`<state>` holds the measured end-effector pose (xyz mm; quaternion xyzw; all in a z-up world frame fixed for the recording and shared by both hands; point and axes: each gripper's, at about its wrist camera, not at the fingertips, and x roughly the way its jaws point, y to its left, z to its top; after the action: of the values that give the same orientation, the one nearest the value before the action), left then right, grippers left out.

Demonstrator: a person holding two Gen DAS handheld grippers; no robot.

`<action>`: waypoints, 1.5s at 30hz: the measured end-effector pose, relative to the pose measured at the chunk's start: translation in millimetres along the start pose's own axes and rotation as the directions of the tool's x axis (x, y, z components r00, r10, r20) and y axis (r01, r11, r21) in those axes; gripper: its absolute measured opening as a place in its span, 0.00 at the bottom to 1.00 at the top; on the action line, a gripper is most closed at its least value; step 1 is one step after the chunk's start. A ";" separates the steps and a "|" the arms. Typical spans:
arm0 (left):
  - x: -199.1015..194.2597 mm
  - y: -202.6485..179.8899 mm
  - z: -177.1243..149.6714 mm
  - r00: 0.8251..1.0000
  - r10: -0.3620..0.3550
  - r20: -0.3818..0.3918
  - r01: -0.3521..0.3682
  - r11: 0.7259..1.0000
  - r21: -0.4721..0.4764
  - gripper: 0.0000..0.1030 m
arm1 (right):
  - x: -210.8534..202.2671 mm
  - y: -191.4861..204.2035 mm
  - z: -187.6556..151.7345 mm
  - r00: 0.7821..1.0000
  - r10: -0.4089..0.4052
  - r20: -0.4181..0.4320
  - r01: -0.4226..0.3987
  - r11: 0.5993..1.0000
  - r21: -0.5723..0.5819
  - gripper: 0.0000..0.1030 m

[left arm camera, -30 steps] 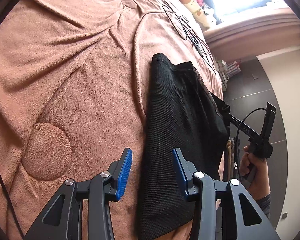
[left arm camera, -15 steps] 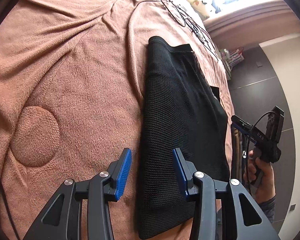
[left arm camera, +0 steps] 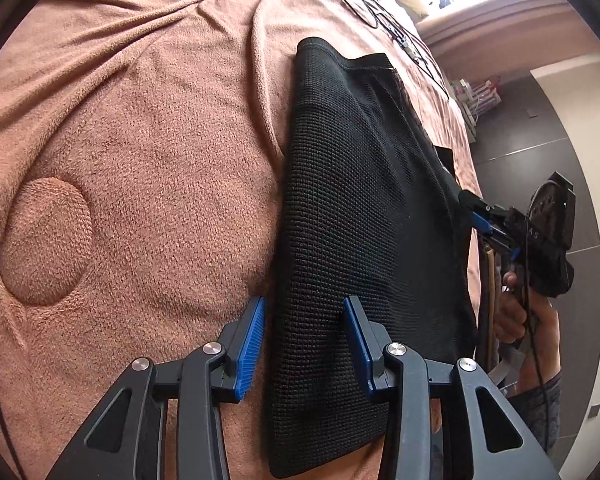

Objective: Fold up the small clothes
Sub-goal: 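Close the left gripper on the black shirt's folded edge while right gripper holds the trim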

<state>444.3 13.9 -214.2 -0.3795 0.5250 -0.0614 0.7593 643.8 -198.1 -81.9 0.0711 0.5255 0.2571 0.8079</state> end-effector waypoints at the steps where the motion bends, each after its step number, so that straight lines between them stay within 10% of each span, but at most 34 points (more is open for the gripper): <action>1: 1.3 -0.9 1.7 1.000 0.001 -0.002 -0.002 1.000 -0.003 0.39 | 5.6 -4.5 4.8 1.000 0.024 -0.004 -0.024 0.999 0.029 0.46; 3: 2.1 -0.9 2.6 1.000 0.002 -0.009 -0.002 1.000 -0.008 0.38 | 14.7 -13.4 14.7 0.999 0.036 -0.005 -0.036 0.997 0.064 0.45; 5: 2.0 -1.3 3.2 1.000 0.010 -0.015 -0.010 1.000 -0.010 0.37 | 20.0 -18.5 22.0 1.000 -0.005 0.001 0.005 0.998 0.063 0.15; 7: 0.2 -3.1 4.4 1.000 0.017 -0.022 -0.017 1.000 -0.010 0.37 | 16.9 -18.4 24.2 0.996 -0.082 0.035 0.081 0.996 0.046 0.07; 13: -10.0 -14.4 19.3 0.999 0.046 -0.006 -0.045 0.999 0.020 0.37 | -0.7 -17.3 21.3 0.965 -0.222 0.139 0.226 0.974 -0.009 0.03; 17: -12.0 -20.1 36.8 0.999 0.052 0.003 -0.053 0.998 0.029 0.37 | -6.8 -31.2 16.1 0.991 -0.102 0.088 0.100 0.995 0.021 0.04; 19: -12.0 -24.0 46.2 0.999 0.048 0.011 -0.048 0.998 0.037 0.39 | -8.6 -39.8 14.5 0.995 -0.074 0.068 0.073 0.997 0.020 0.10; 22: -8.9 -30.0 60.3 1.000 0.029 0.010 -0.030 0.998 0.051 0.60 | -15.6 -54.7 14.7 0.997 -0.020 0.068 0.019 1.000 0.024 0.70; 23: -7.8 -32.2 63.0 0.999 0.027 0.018 -0.028 0.998 0.055 0.70 | -19.5 -58.9 13.9 0.997 -0.001 0.083 -0.001 1.000 0.024 0.73; 45: 41.0 -15.6 146.1 0.998 -0.035 0.048 0.035 0.999 0.011 0.55 | 43.5 -117.7 23.4 0.951 0.305 -0.047 -0.295 0.944 0.145 0.65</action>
<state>590.4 57.5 -211.5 -0.3862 0.4993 -0.0681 0.7726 718.4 -274.1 -152.3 0.1963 0.5521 0.3430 0.7342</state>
